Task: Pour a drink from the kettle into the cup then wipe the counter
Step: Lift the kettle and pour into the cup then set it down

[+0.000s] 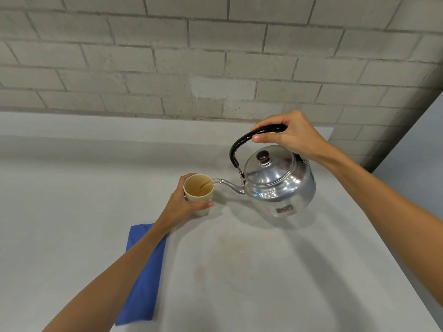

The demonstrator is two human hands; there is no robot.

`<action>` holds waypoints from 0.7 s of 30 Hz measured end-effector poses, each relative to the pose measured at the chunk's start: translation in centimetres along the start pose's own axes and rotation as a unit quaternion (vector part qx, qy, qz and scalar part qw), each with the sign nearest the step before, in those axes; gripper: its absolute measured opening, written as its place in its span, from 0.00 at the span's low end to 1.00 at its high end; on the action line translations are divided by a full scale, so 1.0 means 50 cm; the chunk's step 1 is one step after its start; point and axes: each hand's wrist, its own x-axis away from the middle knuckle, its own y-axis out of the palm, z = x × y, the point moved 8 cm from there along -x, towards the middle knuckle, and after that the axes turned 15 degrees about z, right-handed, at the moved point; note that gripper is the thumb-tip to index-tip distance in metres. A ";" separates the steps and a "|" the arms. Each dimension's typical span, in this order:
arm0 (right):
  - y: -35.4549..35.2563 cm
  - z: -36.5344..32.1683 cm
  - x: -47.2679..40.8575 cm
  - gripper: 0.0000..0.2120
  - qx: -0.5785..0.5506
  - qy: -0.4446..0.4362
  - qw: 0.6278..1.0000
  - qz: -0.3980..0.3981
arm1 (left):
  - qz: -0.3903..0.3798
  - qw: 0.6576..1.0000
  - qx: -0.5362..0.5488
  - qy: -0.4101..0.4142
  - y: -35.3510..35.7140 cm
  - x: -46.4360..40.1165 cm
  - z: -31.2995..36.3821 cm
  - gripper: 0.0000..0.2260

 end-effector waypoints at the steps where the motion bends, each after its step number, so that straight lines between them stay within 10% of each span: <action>1: 0.000 -0.001 0.000 0.10 -0.001 0.000 1.000 0.000 | 0.000 1.000 -0.001 0.002 0.000 -0.001 0.000 0.40; 21: -0.004 -0.020 -0.017 0.10 0.022 0.005 1.000 -0.006 | -0.009 1.000 0.009 0.006 0.003 -0.002 0.000 0.39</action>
